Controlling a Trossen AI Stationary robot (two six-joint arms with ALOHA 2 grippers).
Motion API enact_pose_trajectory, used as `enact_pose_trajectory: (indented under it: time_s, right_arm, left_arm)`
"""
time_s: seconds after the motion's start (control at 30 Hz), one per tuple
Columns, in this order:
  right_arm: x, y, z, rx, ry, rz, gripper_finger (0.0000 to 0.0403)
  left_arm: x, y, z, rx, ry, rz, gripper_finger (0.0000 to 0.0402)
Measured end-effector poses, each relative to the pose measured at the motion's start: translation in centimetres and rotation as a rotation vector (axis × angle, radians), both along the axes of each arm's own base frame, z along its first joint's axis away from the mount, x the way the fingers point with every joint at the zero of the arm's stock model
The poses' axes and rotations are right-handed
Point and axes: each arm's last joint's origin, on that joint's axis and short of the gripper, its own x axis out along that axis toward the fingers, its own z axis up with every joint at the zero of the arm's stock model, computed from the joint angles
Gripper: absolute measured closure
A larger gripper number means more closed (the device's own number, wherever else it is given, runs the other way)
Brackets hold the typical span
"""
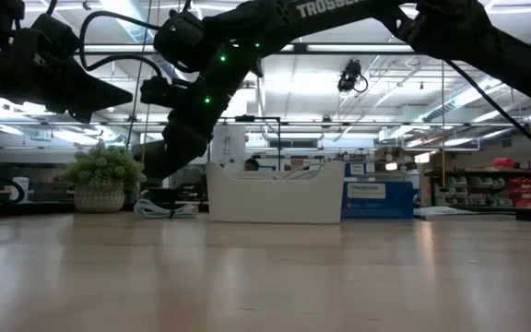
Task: Pick and place USB-C Cables
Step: Put the light blue charger cable into the white bin
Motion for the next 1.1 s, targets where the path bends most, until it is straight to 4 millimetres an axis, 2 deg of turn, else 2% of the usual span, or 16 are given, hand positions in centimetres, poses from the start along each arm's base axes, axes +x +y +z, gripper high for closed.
enact_pose_trajectory:
  time_s: [0.07,0.13,0.33,0.47,0.67,0.8,0.93,1.1]
  right_arm:
    - [-0.3,0.0,0.5,0.001,0.012,-0.023,0.026]
    - [-0.6,0.4,1.7,0.002,-0.008,-0.019,0.026]
    - [-2.4,1.8,8.7,-0.04,-0.131,0.017,0.026]
    - [-4.6,2.3,13.9,-0.062,-0.225,0.033,0.026]
    - [-9.7,3.0,22.1,-0.063,-0.376,0.036,0.026]
    - [-14.5,2.8,26.9,-0.018,-0.459,-0.016,0.026]
    - [-18.9,2.6,30.3,0.038,-0.526,-0.073,0.0261]
    - [-23.1,2.9,33.6,0.066,-0.639,-0.085,0.0261]
  left_arm:
    - [0.0,0.0,0.0,0.0,0.0,0.0,0.0388]
    - [0.0,0.0,0.0,0.0,0.0,0.0,0.0388]
    - [0.0,0.0,0.0,0.0,0.0,0.0,0.0388]
    - [0.0,0.0,0.0,0.0,0.0,0.0,0.0388]
    - [0.0,0.0,0.0,0.0,0.0,0.0,0.0388]
    - [-0.1,0.2,0.1,-0.021,-0.013,0.083,0.0388]
    - [-0.1,0.2,0.8,-0.349,-0.189,0.089,0.0388]
    - [-0.2,0.5,0.9,-0.612,-0.314,0.173,0.0388]
